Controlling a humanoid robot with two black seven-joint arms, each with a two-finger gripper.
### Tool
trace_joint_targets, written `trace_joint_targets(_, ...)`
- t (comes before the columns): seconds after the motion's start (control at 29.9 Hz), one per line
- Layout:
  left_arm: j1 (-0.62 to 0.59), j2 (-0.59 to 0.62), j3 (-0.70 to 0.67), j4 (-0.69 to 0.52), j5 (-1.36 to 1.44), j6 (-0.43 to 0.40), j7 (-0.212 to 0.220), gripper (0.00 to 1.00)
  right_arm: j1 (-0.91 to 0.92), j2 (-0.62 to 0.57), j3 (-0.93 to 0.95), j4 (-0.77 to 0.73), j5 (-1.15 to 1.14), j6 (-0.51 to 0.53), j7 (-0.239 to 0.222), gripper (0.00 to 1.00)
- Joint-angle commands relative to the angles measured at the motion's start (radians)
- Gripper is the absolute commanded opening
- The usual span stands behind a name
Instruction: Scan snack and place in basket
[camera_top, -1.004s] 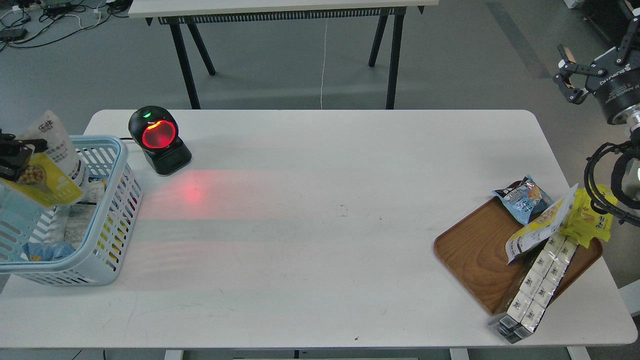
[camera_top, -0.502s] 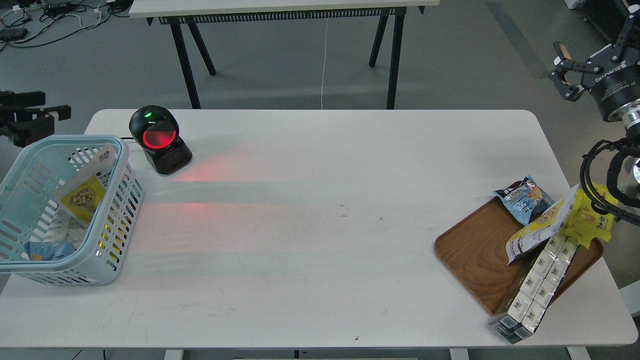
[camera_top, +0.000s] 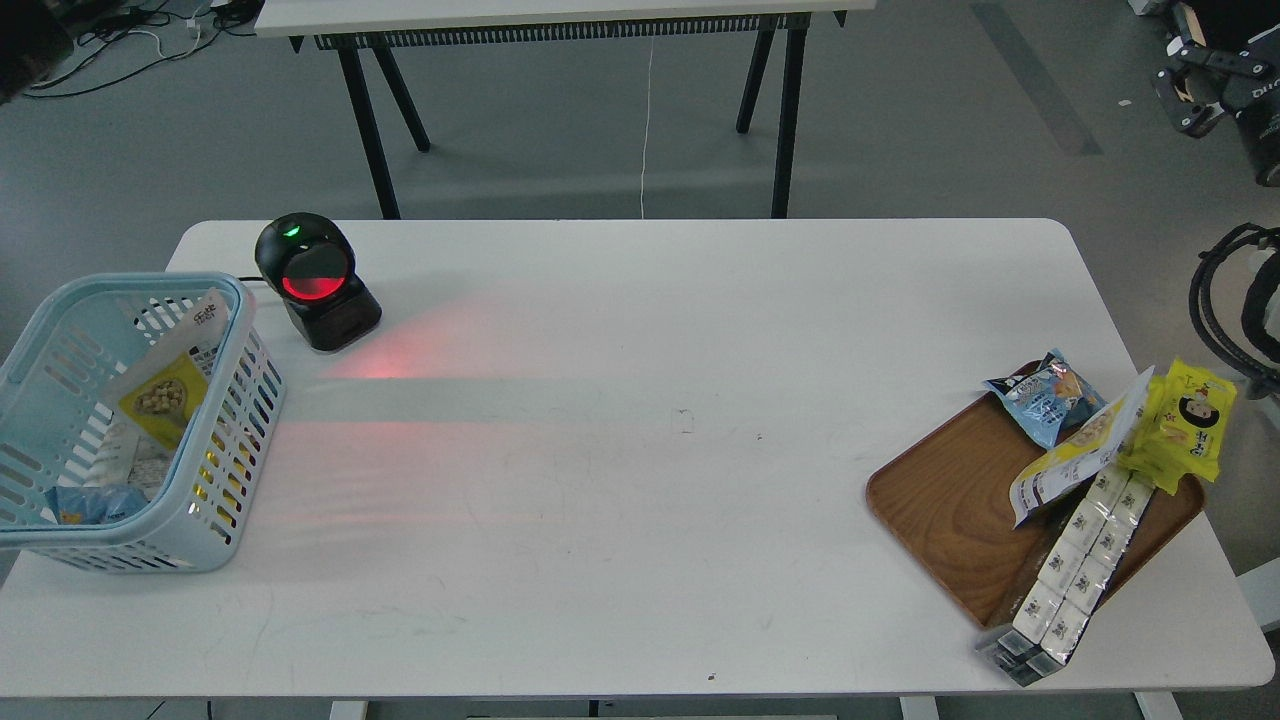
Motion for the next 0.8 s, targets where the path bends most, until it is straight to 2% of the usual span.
trace_joint_targets(0.0,-0.008,-0.117,-0.026,0.124,-0.179,-0.04,0.0,1.0,0.006,0.02,0.01,0.002,0.0,0.0,0.0,0.99)
trace_joint_targets(0.1,-0.035,-0.208,-0.081,0.236,-0.285,-0.065,0.0,1.0,0.006,0.058,0.043,-0.027,0.001,0.0,-0.004,0.99)
trace_joint_targets(0.17,-0.049,-0.274,-0.112,0.304,-0.355,-0.109,0.0,1.0,0.006,0.077,0.075,-0.051,0.006,0.0,-0.036,0.99)
trace_joint_targets(0.2,-0.051,-0.309,-0.128,0.341,-0.4,-0.135,0.008,1.0,0.005,0.092,0.092,-0.061,0.009,0.0,-0.053,0.99)
trace_joint_targets(0.23,-0.052,-0.343,-0.147,0.373,-0.443,-0.161,0.04,1.0,0.0,0.107,0.114,-0.071,0.009,0.0,-0.065,0.99)
trace_joint_targets(0.37,-0.052,-0.435,-0.21,0.479,-0.573,-0.194,0.109,1.0,-0.014,0.163,0.148,-0.1,0.009,0.0,-0.068,0.99)
trace_joint_targets(0.54,-0.036,-0.507,-0.25,0.557,-0.749,-0.212,0.117,1.0,-0.006,0.238,0.151,-0.145,0.009,0.0,-0.065,0.99)
trace_joint_targets(0.67,0.007,-0.55,-0.25,0.608,-0.874,-0.225,0.157,1.0,-0.008,0.272,0.148,-0.15,0.008,0.0,-0.07,0.99)
trace_joint_targets(0.77,0.013,-0.599,-0.248,0.648,-0.885,-0.225,0.16,1.0,-0.009,0.285,0.149,-0.151,0.008,0.0,-0.07,0.99)
